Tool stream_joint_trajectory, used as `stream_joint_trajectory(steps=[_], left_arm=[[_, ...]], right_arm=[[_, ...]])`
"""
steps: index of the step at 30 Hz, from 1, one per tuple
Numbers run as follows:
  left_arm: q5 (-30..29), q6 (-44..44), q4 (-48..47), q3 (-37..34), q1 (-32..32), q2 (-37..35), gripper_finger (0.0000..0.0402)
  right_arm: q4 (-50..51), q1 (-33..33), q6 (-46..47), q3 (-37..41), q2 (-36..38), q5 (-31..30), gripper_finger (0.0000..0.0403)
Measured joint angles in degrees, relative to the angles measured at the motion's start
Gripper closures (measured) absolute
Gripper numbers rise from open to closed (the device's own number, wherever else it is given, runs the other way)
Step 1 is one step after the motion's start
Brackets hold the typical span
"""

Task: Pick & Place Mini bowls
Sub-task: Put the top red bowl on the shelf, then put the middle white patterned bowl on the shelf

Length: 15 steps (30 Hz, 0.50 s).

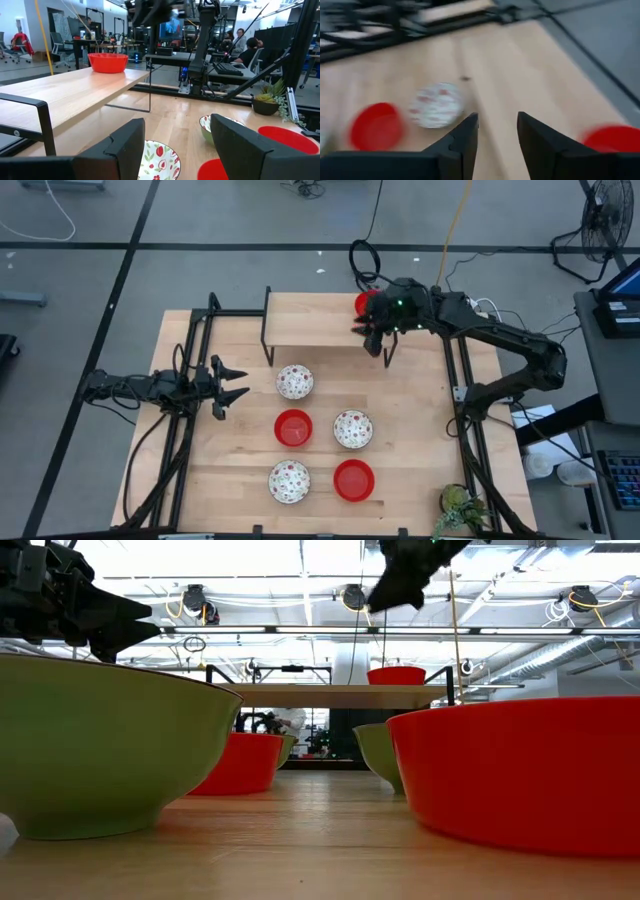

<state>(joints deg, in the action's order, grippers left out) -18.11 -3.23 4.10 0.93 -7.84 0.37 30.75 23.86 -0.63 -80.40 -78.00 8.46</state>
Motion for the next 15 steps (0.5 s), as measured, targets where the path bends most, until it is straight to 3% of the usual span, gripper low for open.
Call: stream_joint_trajectory(steps=[7, 15], left_arm=[[0.0, 0.0, 0.0, 0.0, 0.0, 0.0, 0.0172], [0.0, 0.0, 0.0, 0.0, 0.0, 0.0, 0.0172]], right_arm=[[-3.1, -7.2, 0.0, 0.0, 0.4, 9.7, 0.028], [-4.8, -15.8, 0.2, 2.3, 0.3, 9.8, 0.0281]])
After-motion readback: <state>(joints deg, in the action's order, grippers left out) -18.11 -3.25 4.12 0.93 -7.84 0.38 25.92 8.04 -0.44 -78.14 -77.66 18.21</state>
